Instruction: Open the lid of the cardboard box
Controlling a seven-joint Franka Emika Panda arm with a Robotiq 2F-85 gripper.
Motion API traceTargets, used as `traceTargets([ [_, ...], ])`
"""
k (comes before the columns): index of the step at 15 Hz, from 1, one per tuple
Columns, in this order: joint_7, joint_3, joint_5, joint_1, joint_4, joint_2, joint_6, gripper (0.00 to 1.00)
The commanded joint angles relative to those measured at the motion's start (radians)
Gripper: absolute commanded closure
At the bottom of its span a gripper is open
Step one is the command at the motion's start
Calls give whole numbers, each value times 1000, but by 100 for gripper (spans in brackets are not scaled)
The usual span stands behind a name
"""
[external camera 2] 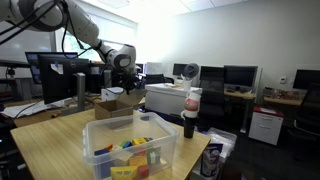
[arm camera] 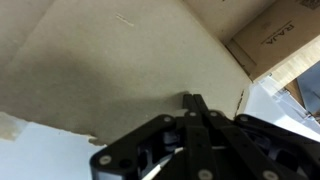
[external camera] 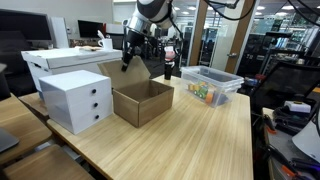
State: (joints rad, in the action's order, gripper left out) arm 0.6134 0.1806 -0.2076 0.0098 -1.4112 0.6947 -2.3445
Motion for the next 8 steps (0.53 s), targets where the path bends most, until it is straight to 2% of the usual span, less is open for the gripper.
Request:
traceTargets([
  [1, -49, 3, 41, 2, 120, 82, 80, 98],
  [8, -80, 2, 57, 5, 214, 168, 171, 98],
])
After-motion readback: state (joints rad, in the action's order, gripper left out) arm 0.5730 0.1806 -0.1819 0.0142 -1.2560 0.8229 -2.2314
